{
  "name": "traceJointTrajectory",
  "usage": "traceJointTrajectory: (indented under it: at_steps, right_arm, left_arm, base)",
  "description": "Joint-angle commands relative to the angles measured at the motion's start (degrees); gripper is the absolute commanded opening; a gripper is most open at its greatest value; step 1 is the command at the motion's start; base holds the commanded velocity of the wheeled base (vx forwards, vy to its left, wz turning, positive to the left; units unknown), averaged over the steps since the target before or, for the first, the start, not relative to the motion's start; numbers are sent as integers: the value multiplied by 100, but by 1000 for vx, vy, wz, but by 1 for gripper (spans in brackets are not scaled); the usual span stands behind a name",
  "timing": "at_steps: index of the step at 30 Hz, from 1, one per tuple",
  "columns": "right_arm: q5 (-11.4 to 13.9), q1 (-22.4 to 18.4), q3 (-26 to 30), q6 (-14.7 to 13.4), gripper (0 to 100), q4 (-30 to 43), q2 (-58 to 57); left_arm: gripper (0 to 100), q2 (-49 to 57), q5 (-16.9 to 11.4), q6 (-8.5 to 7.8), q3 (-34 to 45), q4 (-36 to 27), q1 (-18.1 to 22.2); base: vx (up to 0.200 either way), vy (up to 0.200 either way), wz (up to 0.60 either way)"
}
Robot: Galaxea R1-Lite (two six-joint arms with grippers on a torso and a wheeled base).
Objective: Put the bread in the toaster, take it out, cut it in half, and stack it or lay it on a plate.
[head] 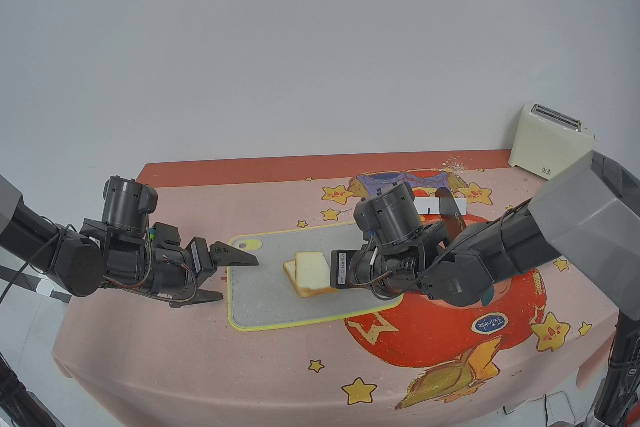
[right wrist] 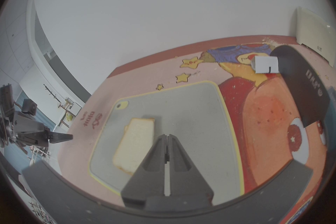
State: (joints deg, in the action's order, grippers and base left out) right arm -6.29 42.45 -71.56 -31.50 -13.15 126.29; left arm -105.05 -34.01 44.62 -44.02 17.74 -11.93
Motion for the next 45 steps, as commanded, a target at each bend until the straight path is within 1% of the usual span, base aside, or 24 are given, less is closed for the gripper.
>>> traceJointTrajectory:
  at_steps: [1, 5, 12, 15, 17, 20, 22, 24, 27, 28, 30, 32, 33, 36, 38, 41, 43, 45]
  right_arm:
    - [31, -26, -174, -5, 0, 6, 44]
    - [49, -52, -297, -5, 0, 6, 159]
    - [75, -44, -332, -23, 0, 23, 264]
    - [251, -17, -332, -40, 0, -3, 326]
    - [295, 9, -332, -40, 0, -3, 308]
    - [348, 27, -376, -49, 0, 6, 299]
    - [357, 44, -385, -49, 0, 23, 299]
    - [497, 88, -394, -67, 0, 23, 308]
    - [568, 97, -394, -102, 0, 32, 326]
    - [708, 123, -394, -181, 0, 32, 334]
    - [787, 141, -394, -207, 0, 32, 334]
    - [1025, 150, -412, -304, 0, 15, 352]
    - [1104, 150, -420, -330, 0, 6, 396]
    - [1121, 167, -455, -330, 0, -3, 457]
    - [1130, 229, -578, -348, 0, 50, 475]
    - [1121, 282, -763, -348, 0, 76, 589]
    - [1121, 361, -895, -357, 0, 85, 624]
    - [1121, 413, -992, -357, 0, 102, 660]
  left_arm:
    - [100, -95, -79, 144, -28, 195, 130]
    - [100, -104, -79, 153, 7, 283, 121]
    - [100, -227, -79, 153, 7, 283, 121]
    - [100, -244, -88, 161, 16, 283, 104]
    - [100, -244, -88, 161, 7, 283, 104]
    - [100, -236, -88, 240, -1, 292, 95]
    - [100, -236, -88, 258, 7, 292, 95]
    - [100, -236, -88, 267, 7, 292, 86]
    - [100, -236, -88, 267, 7, 292, 86]
    - [100, -236, -97, 267, 16, 292, 77]
    - [100, -236, -97, 267, 16, 292, 77]
    - [100, -236, -97, 276, 25, 292, 60]
    - [100, -236, -97, 276, 25, 292, 60]
    - [100, -236, -106, 284, 25, 292, 51]
    - [100, -236, -106, 302, 25, 292, 51]
    - [100, -227, -106, 469, 16, 292, 25]
    - [100, -227, -106, 504, 16, 292, -11]
    - [100, -218, -114, 504, 51, 292, -19]
  base:
    - [0, 0, 0]
    - [0, 0, 0]
    - [0, 0, 0]
    - [0, 0, 0]
    - [0, 0, 0]
    - [0, 0, 0]
    - [0, 0, 0]
    - [0, 0, 0]
    - [0, 0, 0]
    - [0, 0, 0]
    - [0, 0, 0]
    - [0, 0, 0]
    - [0, 0, 0]
    - [0, 0, 0]
    - [0, 0, 0]
    - [0, 0, 0]
    - [0, 0, 0]
    - [0, 0, 0]
